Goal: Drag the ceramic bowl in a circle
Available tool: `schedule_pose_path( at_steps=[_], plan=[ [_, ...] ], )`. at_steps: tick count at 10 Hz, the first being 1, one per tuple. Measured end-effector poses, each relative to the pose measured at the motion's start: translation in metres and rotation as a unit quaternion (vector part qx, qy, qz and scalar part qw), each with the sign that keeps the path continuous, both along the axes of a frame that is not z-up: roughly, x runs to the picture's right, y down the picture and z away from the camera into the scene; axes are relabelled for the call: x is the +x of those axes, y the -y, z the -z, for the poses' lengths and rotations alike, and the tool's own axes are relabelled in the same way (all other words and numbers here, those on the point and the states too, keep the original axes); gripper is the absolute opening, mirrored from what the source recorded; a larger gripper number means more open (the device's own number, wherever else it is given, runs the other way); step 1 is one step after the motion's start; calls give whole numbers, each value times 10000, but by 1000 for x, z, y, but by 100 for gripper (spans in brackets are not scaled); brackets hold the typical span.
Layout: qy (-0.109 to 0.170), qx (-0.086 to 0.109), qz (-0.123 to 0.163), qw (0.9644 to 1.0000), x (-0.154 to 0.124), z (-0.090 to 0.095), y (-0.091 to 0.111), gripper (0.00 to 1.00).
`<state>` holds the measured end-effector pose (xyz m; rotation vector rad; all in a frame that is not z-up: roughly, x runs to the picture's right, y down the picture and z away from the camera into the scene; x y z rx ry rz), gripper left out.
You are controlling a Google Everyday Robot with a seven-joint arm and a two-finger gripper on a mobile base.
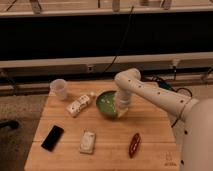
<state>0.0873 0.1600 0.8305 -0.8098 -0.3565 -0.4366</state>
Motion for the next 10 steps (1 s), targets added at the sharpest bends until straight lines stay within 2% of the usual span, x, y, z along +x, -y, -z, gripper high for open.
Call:
schedule_pose_path(
  at_steps=[3,5,6,7,10],
  plan=[
    [-12,-347,17,9994,13,36,-26,0],
    [-224,-550,-25,9982,40,58,-37,0],
    [-338,-591,-41,9977,52,64,-39,0],
    [-572,-621,-73,9964,75,72,-38,0],
    [-1173,-565,-117,9914,132,75,-28,0]
  ],
)
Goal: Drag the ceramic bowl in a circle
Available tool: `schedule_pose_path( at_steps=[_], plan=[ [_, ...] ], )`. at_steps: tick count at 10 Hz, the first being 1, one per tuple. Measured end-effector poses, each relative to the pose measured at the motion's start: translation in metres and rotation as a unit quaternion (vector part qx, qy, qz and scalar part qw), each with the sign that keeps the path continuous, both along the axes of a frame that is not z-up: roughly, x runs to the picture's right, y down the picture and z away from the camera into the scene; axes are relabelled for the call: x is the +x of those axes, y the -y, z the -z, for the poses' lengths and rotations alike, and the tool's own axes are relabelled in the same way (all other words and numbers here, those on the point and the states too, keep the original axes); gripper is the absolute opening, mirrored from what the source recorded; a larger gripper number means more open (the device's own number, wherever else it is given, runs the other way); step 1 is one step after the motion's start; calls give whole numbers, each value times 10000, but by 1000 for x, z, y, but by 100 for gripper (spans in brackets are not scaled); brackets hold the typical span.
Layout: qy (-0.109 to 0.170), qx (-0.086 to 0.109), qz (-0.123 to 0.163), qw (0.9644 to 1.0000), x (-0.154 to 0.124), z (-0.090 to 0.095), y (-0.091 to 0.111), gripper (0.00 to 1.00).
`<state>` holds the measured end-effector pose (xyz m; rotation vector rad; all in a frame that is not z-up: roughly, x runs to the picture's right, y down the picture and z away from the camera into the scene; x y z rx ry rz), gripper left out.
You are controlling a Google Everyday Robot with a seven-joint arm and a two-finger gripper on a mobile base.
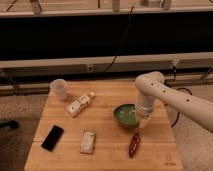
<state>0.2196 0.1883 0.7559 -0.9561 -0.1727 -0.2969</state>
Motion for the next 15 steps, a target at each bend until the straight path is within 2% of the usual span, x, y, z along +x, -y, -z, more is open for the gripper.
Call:
schedule_pose_path(
  at_steps=[1,3,6,7,10,15],
  plan=[
    [-188,35,11,9998,17,-4,5,0],
    [-469,79,30,9989,40,-26,22,0],
    [-549,98,39,9984,39,-66,44,0],
    [-506,104,54,9987,32,-79,49,0],
    [-317,122,107,9994,5,-101,58,0],
    [164,109,196,9996,-42,-111,57,0]
  ],
)
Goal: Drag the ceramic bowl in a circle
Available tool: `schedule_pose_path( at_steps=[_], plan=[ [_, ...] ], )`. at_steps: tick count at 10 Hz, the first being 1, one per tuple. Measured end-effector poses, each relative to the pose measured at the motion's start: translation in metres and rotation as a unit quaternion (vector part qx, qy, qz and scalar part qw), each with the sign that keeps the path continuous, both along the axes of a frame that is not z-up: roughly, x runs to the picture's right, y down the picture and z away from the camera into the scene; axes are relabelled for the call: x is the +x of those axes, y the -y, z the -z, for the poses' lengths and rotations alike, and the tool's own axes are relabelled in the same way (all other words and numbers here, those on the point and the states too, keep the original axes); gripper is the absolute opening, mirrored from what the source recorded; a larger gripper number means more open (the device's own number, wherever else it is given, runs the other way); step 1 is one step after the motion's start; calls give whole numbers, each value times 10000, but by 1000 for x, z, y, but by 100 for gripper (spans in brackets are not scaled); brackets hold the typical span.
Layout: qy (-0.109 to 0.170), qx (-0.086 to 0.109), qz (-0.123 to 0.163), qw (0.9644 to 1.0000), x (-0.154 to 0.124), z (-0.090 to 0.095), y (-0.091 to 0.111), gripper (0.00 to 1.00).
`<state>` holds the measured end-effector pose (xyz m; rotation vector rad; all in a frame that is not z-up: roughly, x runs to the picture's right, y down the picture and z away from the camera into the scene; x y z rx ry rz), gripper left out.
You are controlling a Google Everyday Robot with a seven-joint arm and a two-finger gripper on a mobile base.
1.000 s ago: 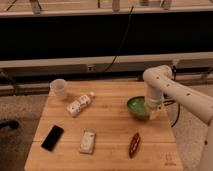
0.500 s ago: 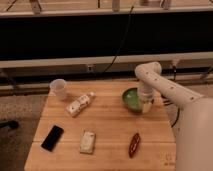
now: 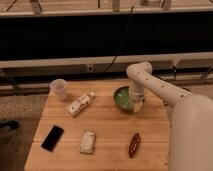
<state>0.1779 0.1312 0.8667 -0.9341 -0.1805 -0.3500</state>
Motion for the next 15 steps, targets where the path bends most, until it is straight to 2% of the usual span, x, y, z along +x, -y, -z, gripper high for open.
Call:
schedule_pose_path(
  at_steps=[4,5,7,9,12,14,15],
  plan=[
    [553,-56,64,9984,-40,7,-7,0],
    [780,-92,103,9969,-55,12,-11,0],
    [1300,-200,198,9911,-107,31,-26,0],
    [1613,-283,266,9861,-150,49,-39,0],
    [1766,-389,291,9831,-172,73,-53,0],
    [1709,-423,258,9840,-164,84,-57,0],
    [1624,-457,235,9854,-149,92,-60,0]
  ],
)
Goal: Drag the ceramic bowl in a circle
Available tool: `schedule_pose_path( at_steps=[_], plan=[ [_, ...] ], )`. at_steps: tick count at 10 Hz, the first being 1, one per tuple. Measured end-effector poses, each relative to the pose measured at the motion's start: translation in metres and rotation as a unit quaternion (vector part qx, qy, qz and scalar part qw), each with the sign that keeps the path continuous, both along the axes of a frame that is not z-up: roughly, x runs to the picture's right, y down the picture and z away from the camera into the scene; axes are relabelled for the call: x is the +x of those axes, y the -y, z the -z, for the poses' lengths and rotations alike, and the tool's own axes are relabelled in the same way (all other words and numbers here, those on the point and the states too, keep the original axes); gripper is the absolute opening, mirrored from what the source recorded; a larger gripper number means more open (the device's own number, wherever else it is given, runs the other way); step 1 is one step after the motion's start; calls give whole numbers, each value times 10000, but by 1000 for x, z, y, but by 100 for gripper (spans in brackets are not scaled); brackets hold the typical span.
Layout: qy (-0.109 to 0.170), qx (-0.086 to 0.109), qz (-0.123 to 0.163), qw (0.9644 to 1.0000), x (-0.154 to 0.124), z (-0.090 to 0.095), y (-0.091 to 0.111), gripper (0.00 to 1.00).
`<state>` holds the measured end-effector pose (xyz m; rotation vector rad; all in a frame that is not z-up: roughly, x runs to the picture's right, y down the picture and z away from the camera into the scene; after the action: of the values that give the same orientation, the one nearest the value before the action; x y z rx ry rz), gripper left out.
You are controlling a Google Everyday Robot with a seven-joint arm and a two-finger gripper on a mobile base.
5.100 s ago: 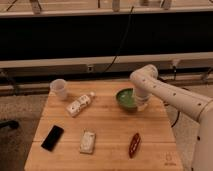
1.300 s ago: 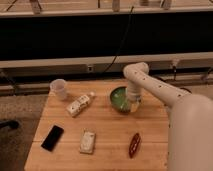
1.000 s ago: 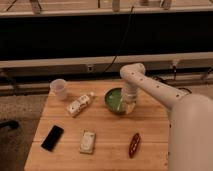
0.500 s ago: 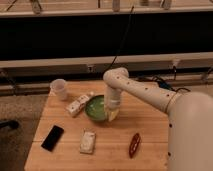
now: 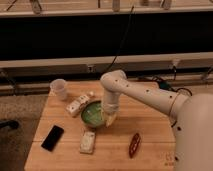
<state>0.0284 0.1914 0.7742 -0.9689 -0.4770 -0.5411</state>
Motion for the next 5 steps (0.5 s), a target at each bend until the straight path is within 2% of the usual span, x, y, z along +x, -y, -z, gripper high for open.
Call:
schedule_pose_path(
  at_steps=[3,5],
  plan=[
    [-338,-50,-54,9994,62,21,-4,0],
    [-690,-39,-87,9976,113,35,-4,0]
  ],
)
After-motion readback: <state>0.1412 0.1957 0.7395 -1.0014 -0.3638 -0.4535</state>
